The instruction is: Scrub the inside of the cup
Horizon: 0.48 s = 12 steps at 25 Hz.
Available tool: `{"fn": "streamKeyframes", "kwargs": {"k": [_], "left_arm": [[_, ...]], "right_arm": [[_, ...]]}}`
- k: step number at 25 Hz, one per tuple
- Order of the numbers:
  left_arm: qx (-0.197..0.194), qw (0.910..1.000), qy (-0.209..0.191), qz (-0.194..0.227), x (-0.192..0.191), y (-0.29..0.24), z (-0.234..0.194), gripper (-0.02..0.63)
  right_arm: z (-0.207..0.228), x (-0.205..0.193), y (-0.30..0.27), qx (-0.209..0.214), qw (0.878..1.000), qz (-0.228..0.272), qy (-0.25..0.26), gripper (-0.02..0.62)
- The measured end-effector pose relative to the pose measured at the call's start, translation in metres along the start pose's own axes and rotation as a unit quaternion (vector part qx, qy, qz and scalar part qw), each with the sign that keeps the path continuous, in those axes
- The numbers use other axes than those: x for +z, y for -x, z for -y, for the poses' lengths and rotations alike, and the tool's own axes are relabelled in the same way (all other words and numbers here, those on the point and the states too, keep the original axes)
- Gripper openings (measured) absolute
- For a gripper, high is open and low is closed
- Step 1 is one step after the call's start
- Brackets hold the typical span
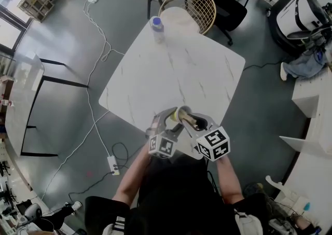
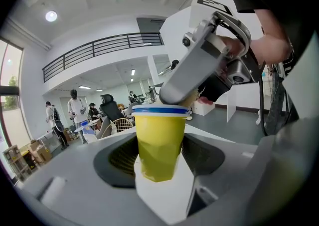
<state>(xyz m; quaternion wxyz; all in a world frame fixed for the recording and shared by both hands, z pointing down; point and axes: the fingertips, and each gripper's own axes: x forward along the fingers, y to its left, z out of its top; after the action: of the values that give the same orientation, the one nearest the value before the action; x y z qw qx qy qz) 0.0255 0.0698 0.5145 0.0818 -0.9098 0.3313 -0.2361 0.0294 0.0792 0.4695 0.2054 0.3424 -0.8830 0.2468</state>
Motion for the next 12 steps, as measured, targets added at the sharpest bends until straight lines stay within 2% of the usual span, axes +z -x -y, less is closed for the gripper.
{"fn": "streamKeyframes", "kwargs": {"k": [12], "left_arm": [[-0.002,1.0,-0.003,0.007,-0.005,0.001,0.007,0.282]], "right_arm": [[0.014,-0.006,0.006,-0.018,1.0,-0.008,-0.013,0.104]]}}
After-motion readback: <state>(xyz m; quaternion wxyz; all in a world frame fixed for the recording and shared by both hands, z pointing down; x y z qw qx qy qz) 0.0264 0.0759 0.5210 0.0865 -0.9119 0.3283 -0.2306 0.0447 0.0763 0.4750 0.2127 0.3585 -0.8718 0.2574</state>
